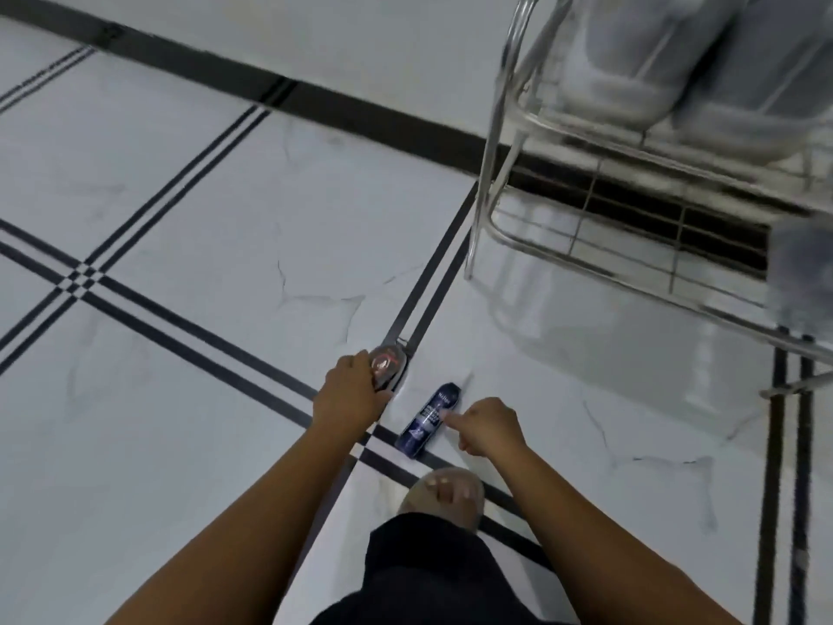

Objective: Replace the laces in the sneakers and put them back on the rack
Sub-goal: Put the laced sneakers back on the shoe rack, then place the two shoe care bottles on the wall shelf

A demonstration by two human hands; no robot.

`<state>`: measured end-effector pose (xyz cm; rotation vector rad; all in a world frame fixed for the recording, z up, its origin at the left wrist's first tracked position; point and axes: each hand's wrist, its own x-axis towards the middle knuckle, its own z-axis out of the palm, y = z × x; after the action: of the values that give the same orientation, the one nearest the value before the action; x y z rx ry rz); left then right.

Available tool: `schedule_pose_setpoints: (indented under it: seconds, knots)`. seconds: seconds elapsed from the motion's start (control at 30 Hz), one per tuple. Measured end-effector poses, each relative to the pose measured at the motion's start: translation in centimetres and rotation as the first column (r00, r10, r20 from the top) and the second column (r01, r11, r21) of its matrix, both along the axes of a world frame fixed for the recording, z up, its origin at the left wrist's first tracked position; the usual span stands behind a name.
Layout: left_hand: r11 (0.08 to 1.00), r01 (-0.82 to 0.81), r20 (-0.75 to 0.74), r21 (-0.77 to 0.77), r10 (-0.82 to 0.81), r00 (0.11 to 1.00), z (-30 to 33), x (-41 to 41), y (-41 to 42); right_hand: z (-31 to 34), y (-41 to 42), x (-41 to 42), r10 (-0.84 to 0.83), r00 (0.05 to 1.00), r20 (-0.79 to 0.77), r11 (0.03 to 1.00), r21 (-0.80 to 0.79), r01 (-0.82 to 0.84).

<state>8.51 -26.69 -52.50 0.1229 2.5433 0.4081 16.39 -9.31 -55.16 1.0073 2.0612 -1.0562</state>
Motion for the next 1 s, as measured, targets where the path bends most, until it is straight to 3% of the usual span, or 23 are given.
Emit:
schedule_pose_setpoints:
  seconds: [0.33, 0.47, 0.63, 0.77, 0.9, 1.0]
  knots:
    - [0.995, -0.096, -0.039, -0.033, 0.095, 0.995, -4.3, -0.4, 0.1, -4.3, -1.4, -2.0, -0.327, 0.944, -0.040, 0.934, -0.168, 0.316]
    - [0.991, -0.132, -0.078, 0.030, 0.134, 0.988, -1.8, 0.7, 1.1, -0.4, 0.1, -0.3, -0.338, 0.912, -0.233, 0.941, -0.086, 0.327]
    - [0.989, -0.002, -0.154, 0.148, 0.025, 0.988, 6.6, 1.8, 5.1, 9.2, 3.1, 3.6, -0.403, 0.753, -0.520, 0.903, -0.092, 0.419]
    - [0.934, 0.196, -0.276, 0.299, -0.112, 0.955, 17.9, 3.4, 9.3, 19.1, 6.4, 7.5, -0.293, 0.670, -0.682, 0.917, -0.003, 0.399]
    - [0.867, 0.325, -0.377, 0.377, -0.177, 0.909, 28.1, 5.2, 13.0, 27.0, 10.7, 10.0, -0.206, 0.629, -0.749, 0.913, 0.085, 0.399]
    - [0.829, 0.340, -0.361, 0.443, -0.182, 0.915, 31.9, 7.3, 16.2, 30.9, 13.6, 11.1, -0.139, 0.619, -0.773, 0.904, 0.156, 0.398]
